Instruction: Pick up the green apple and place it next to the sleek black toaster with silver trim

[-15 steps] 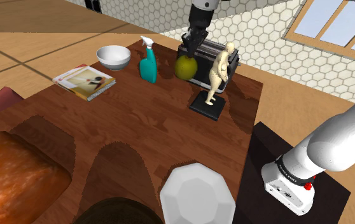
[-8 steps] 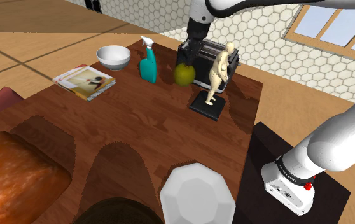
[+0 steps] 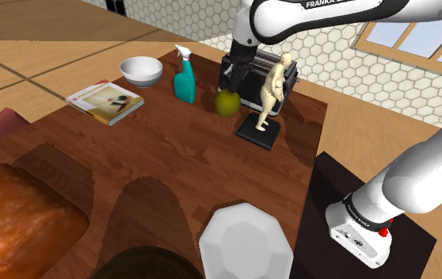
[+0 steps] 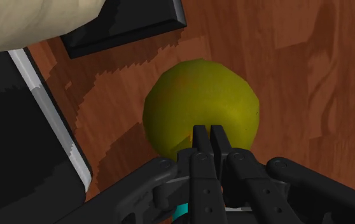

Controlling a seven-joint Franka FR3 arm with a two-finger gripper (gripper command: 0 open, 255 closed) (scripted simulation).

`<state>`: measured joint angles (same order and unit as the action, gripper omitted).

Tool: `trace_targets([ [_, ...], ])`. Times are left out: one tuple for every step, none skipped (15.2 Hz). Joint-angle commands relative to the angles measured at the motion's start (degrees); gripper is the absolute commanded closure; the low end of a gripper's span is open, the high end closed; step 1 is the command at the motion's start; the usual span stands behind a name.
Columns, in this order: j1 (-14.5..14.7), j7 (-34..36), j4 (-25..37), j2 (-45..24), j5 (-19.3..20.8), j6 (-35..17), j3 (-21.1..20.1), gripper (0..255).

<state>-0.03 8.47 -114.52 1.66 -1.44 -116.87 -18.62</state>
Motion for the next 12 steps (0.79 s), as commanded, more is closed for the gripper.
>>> trace_targets([
  [-0.01,0.03,-1.01,-0.44,0.14,-1.46,-0.01,255],
  [0.01,0.07,-1.55,-0.65,0.21,-2.21,-0.02,255],
  [0.02,0.12,-2.09,-0.88,0.29,-2.96,-0.04,255],
  [0.03,0.17,-2.61,-1.12,0.37,-3.71,-0.05,255],
  [0.04,0.23,-3.12,-1.37,0.46,-4.46,-0.07,255],
  [0.06,0.29,-3.62,-1.63,0.55,-5.21,-0.08,255],
  [0.07,0.35,-4.1,-1.91,0.65,-5.95,-0.1,255],
  [0.08,0.42,-4.57,-2.2,0.76,-6.7,-0.11,255],
  [0.1,0.5,-5.03,-2.5,0.87,-7.44,-0.12,255],
  [0.11,0.57,-5.48,-2.81,0.99,-8.19,-0.13,255],
  [0.13,0.66,-5.92,-3.13,1.12,-8.93,-0.14,255],
  [0.14,0.74,-6.33,-3.46,1.25,-9.65,-0.15,255],
])
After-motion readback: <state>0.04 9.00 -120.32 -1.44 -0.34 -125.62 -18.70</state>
